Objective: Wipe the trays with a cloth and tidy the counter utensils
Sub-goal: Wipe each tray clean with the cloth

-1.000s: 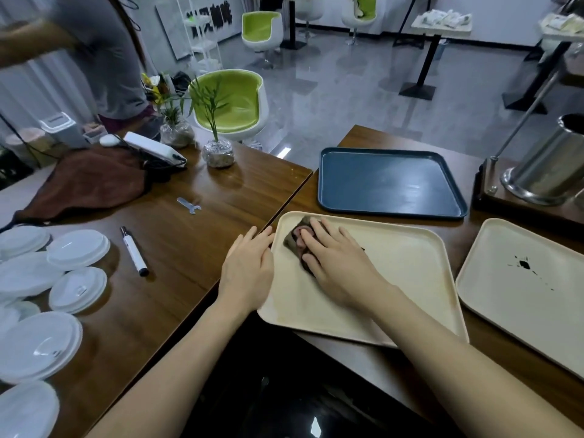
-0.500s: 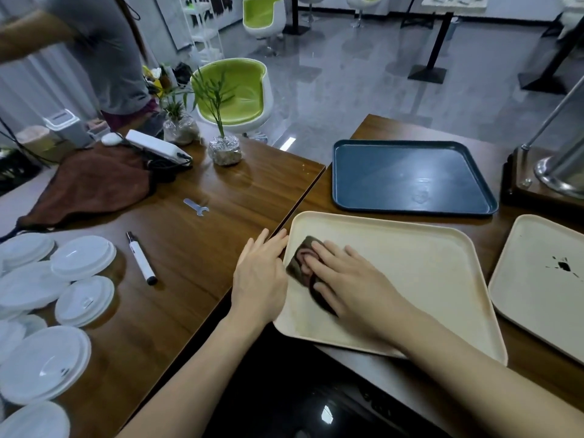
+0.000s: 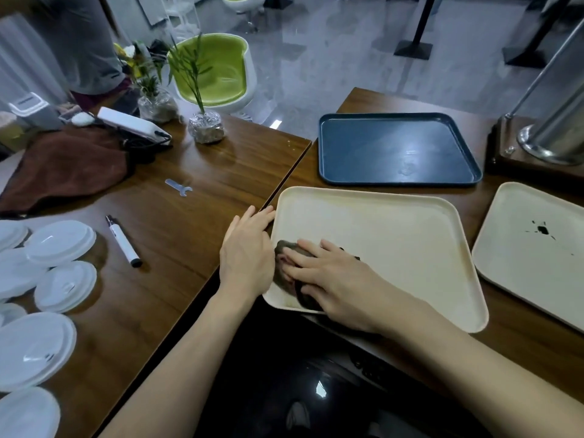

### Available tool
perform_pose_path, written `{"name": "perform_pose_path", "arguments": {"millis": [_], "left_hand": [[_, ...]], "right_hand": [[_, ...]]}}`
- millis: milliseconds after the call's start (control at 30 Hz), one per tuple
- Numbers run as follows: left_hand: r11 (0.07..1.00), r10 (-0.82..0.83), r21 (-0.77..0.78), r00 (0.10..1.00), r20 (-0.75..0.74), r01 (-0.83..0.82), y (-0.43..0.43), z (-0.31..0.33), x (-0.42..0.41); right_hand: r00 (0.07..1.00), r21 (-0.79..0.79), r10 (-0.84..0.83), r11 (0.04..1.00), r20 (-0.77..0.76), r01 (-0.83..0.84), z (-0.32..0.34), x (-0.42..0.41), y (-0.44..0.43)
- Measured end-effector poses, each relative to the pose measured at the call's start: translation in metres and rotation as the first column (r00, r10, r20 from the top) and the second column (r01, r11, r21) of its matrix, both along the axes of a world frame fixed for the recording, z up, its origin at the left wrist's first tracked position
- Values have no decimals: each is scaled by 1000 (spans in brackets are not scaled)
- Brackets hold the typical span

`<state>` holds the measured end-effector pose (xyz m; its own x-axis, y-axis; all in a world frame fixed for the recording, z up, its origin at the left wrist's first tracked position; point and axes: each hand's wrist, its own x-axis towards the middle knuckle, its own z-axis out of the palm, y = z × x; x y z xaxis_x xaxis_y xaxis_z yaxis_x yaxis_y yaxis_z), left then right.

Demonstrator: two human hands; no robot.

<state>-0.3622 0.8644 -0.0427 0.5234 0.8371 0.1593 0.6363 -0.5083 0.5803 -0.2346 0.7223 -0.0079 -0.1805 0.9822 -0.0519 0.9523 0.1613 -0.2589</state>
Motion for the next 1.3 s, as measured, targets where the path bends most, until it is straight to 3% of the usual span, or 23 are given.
{"name": "perform_pose_path", "arguments": {"millis": [233, 367, 467, 567, 700, 933, 1033, 1167, 1300], "left_hand": [[999, -1, -53, 1000, 17, 2, -1, 3, 0], [1000, -12, -21, 1000, -5, 12, -3, 3, 2], [1000, -24, -6, 1000, -15, 24, 0, 0, 3], [999, -45, 6, 999, -6, 45, 2, -1, 2], [999, -52, -10, 999, -13, 52, 4, 0, 1], [999, -27, -39, 999, -28, 26, -2, 5, 4], [999, -28, -25, 999, -30, 27, -2, 6, 6], [997, -71, 8, 997, -27, 71, 3, 4, 5], [998, -64, -13, 998, -11, 64, 1, 9, 4]], "right_hand": [[987, -133, -107, 987, -121, 91, 2, 41, -63], [978, -166, -201, 968, -53, 189, 4, 54, -81], [989, -156, -148, 977, -15, 144, 9, 16, -51], [992, -99, -100, 991, -76, 92, 11, -20, -21], [991, -51, -97, 994, -87, 93, 4, -15, -26], [963, -49, -258, 966, -74, 254, 0, 47, -106], [959, -127, -272, 957, -84, 260, 5, 26, -78], [967, -80, -238, 969, -87, 232, 4, -31, -26], [956, -77, -273, 961, -102, 266, 4, -25, -38]]}}
